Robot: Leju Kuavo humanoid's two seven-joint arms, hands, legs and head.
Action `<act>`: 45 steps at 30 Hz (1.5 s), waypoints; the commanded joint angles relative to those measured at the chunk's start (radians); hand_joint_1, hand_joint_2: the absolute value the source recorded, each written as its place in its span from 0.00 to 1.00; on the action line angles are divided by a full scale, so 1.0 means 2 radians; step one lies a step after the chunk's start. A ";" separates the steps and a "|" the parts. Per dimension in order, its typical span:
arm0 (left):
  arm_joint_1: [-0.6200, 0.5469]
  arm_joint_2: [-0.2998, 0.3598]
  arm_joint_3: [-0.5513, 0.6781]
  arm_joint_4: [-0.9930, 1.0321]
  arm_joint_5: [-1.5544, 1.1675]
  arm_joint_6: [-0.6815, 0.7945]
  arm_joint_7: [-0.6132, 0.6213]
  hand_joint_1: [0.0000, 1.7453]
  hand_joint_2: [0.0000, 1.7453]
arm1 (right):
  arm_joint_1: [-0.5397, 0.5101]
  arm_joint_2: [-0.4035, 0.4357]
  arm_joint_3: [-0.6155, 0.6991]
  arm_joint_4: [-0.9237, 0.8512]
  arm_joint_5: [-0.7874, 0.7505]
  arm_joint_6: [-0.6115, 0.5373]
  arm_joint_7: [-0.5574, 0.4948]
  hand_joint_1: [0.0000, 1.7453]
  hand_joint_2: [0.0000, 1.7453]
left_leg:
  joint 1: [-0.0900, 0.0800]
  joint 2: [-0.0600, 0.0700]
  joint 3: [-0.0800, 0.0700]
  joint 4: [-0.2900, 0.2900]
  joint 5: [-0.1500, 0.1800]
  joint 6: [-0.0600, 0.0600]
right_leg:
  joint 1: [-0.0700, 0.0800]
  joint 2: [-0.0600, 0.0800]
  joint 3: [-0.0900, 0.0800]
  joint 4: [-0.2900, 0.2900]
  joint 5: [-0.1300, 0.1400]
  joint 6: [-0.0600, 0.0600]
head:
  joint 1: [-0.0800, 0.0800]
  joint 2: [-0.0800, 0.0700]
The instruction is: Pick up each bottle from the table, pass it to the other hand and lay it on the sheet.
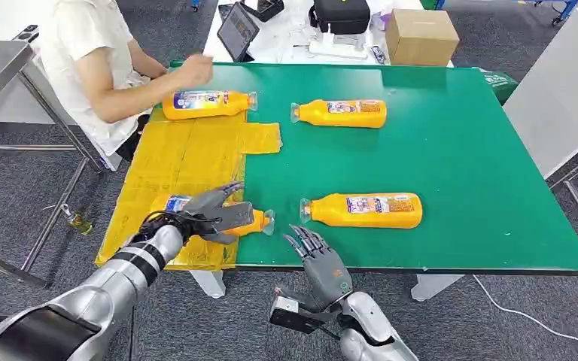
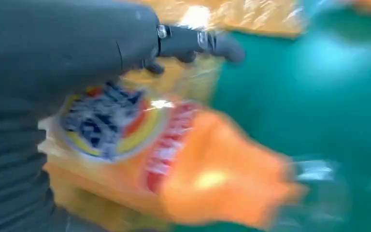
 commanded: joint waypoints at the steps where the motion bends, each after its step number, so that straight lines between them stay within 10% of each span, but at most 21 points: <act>1: 0.140 -0.002 -0.003 -0.273 0.132 -0.003 -0.020 0.00 1.00 | 0.010 -0.010 -0.008 0.014 0.006 -0.010 0.012 0.00 0.00 | 0.000 0.000 0.001 -0.001 -0.001 0.001 | 0.000 0.000 0.001 -0.001 -0.001 -0.001 | 0.000 0.000; 19: 0.186 0.021 -0.057 -0.363 0.201 -0.038 -0.071 0.00 1.00 | 0.009 -0.018 -0.020 0.018 0.015 -0.003 0.009 0.00 0.00 | 0.000 0.001 -0.001 0.000 -0.001 0.000 | 0.000 0.000 -0.002 0.000 -0.001 -0.001 | 0.000 0.000; 22: 0.215 -0.011 -0.049 -0.384 0.241 -0.025 -0.057 0.00 1.00 | -0.030 -0.066 -0.035 0.053 0.104 -0.013 0.098 0.00 0.00 | 0.000 0.001 0.000 0.000 -0.002 0.001 | 0.000 0.000 0.000 -0.001 -0.001 -0.001 | 0.000 0.000; 27: 0.253 -0.027 -0.094 -0.396 0.295 0.024 -0.052 0.00 1.00 | -0.102 -0.109 -0.112 0.122 0.092 -0.048 0.066 0.00 0.00 | -0.001 0.000 -0.002 0.000 0.000 0.001 | -0.001 0.000 -0.002 -0.001 0.000 0.000 | 0.000 0.000; 28: 0.256 -0.023 -0.104 -0.395 0.295 0.032 -0.056 0.00 1.00 | -0.102 -0.113 -0.119 0.108 0.093 -0.049 0.055 0.00 1.00 | -0.001 0.000 -0.001 0.000 -0.001 0.002 | -0.001 0.000 -0.001 -0.001 0.000 -0.001 | 0.000 0.000; 45: 0.251 -0.020 -0.089 -0.393 0.299 0.044 -0.058 0.00 1.00 | -0.023 -0.115 -0.102 -0.065 0.087 -0.041 0.023 0.00 1.00 | 0.000 0.001 -0.002 0.000 -0.001 0.001 | 0.000 0.000 -0.002 -0.001 -0.001 -0.001 | 0.000 0.000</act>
